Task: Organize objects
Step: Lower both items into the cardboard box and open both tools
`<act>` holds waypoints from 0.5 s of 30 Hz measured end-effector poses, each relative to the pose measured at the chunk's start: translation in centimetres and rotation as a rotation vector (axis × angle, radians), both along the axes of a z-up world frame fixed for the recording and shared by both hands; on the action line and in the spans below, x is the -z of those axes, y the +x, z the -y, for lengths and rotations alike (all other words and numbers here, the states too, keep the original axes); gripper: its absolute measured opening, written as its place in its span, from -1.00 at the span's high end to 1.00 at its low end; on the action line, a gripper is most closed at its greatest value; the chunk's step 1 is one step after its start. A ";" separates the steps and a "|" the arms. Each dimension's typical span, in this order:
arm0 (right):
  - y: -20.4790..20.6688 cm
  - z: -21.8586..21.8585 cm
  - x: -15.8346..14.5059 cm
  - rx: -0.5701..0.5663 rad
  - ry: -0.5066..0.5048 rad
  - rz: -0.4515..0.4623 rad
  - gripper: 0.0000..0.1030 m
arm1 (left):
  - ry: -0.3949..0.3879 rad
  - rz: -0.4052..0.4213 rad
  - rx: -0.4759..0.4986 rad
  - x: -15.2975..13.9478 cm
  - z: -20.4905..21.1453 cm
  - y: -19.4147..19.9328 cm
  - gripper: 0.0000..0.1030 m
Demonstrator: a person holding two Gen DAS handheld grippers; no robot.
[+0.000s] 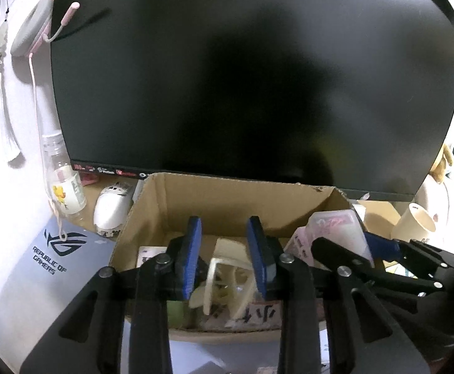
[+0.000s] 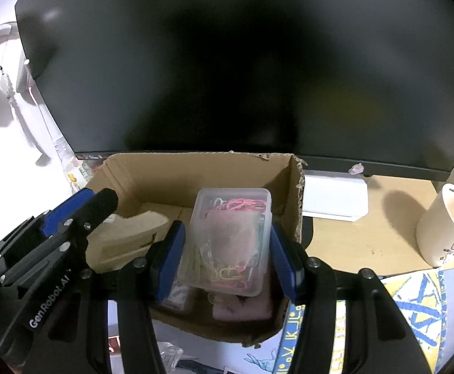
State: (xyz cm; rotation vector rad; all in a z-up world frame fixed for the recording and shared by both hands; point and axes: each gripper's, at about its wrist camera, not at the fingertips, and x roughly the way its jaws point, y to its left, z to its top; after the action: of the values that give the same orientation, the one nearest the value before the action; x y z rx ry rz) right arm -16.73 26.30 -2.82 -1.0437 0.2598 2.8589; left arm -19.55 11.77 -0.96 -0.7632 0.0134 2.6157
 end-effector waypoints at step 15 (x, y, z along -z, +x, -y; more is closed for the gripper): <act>0.5 -0.9 -1.3 0.038 -0.021 -0.026 -0.59 | -0.143 -0.116 -0.154 -2.1 2.0 1.0 -0.95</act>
State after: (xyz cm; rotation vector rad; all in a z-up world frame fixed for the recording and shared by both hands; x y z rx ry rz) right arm -16.26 27.19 -1.55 -0.9941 0.3082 2.8438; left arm -18.57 9.78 1.18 -0.6832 0.1836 2.8273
